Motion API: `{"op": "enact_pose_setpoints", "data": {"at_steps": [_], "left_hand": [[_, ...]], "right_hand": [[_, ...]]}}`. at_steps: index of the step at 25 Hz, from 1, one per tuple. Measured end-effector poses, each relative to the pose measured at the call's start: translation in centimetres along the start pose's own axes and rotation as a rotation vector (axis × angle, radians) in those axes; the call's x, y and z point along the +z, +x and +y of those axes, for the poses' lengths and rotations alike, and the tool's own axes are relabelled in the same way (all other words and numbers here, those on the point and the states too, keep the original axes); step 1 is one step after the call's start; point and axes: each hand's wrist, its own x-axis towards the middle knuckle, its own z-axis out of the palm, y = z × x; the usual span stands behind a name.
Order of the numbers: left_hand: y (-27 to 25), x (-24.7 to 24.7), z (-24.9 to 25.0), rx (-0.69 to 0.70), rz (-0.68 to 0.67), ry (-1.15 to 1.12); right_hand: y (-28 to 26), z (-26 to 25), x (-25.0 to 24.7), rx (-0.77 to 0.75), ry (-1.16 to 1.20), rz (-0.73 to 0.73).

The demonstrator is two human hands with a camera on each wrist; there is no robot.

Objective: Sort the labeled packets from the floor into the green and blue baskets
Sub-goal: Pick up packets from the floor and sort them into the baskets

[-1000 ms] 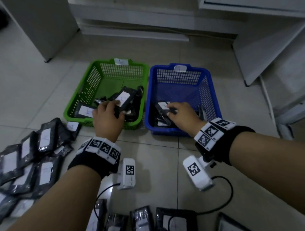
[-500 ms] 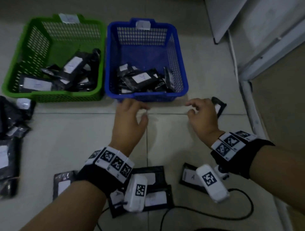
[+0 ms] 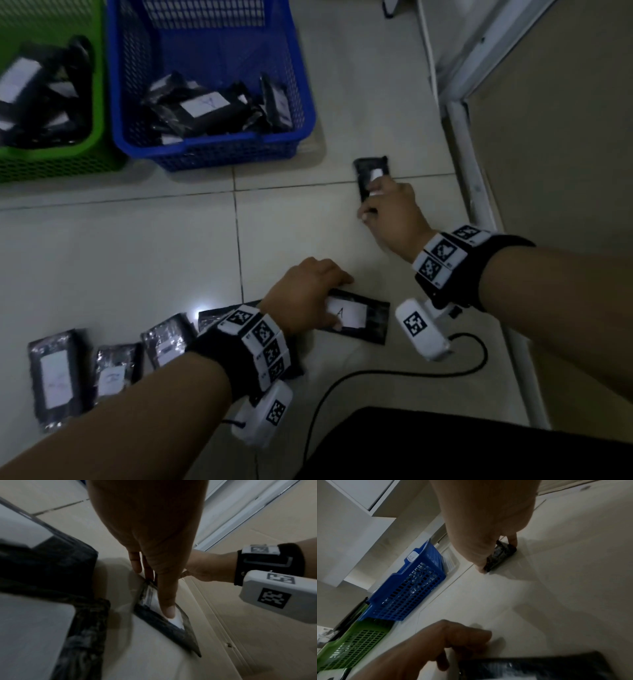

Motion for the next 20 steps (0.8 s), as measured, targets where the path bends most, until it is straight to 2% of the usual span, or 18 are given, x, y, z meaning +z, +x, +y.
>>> {"op": "enact_pose_setpoints", "data": {"at_steps": [4, 7, 13, 17, 20], "left_hand": [[0.8, -0.9, -0.2, -0.042, -0.057, 0.053], [1.0, -3.1, -0.9, -0.093, -0.015, -0.104], [-0.3, -10.3, -3.7, -0.23, 0.394, -0.364], [-1.2, -14.2, -5.8, -0.237, 0.707, -0.693], [-1.6, -16.4, -7.6, -0.221, 0.971, -0.856]], "right_hand": [[-1.5, 0.3, 0.1, -0.059, 0.014, 0.086], [-1.0, 0.2, -0.2, 0.036, 0.12, 0.041], [0.4, -3.1, -1.2, 0.063, 0.37, -0.025], [1.1, -8.2, -2.9, -0.003, 0.571, 0.265], [2.4, -11.3, -4.4, -0.03, 0.676, 0.372]]}}
